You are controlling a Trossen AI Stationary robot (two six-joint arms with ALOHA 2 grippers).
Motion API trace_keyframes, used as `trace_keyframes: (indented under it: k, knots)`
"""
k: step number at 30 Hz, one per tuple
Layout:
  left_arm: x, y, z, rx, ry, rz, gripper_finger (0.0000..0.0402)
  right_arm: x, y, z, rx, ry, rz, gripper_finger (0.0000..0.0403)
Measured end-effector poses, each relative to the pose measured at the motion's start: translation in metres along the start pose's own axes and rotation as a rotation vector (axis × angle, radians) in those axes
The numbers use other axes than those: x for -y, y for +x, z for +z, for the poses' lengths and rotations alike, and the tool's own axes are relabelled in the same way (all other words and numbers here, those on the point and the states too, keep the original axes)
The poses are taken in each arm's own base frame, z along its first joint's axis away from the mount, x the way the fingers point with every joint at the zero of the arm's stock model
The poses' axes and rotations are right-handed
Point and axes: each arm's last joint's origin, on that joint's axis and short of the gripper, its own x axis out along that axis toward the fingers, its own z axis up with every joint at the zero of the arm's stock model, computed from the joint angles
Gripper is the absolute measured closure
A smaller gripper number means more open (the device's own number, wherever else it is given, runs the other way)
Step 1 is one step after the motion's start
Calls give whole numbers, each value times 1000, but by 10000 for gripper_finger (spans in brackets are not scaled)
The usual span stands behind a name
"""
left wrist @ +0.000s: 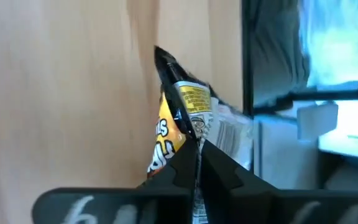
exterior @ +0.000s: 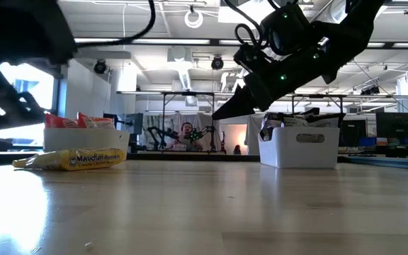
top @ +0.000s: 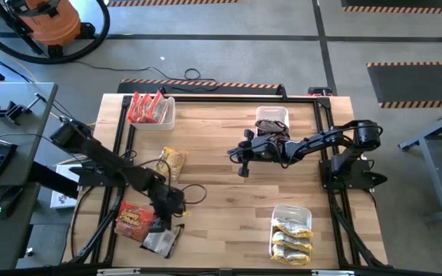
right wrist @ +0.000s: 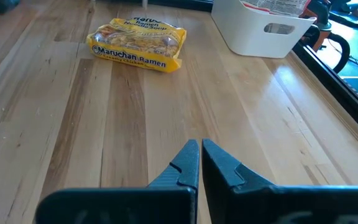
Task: Sort Maruchan noodles
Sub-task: Put the black noodle pack into the top right white bin
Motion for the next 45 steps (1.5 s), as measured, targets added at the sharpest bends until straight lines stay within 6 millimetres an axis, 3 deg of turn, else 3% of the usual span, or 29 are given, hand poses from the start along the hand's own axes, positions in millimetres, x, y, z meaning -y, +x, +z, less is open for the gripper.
trace_keyframes:
  k: [6,13,17,21,24,27,31,34,38,45]
  knots:
    - [4,-32,9,234,119,131,401,0,0,2,23,19,13,403]
    - [1,-63,26,623,233,462,401,-4,-1,14,149,112,132,403]
    - [-16,-63,25,852,215,569,401,-8,-3,16,158,154,148,403]
    - [-37,-57,8,1058,167,667,401,-17,-7,19,177,186,69,403]
    - [-46,-58,-6,1192,179,714,401,-23,-17,12,285,250,42,403]
    - [-50,-60,-14,1259,212,762,401,-23,-32,4,429,384,116,403]
    - [-55,-65,-14,1272,243,830,401,-22,-35,-1,435,525,152,396]
    - [-58,-70,-11,1281,276,835,401,-24,-24,10,362,493,172,361]
    - [-62,-76,-9,1293,295,861,401,-24,-9,36,250,451,190,278]
    - [-64,-81,-6,1316,311,857,401,-9,4,70,154,466,244,159]
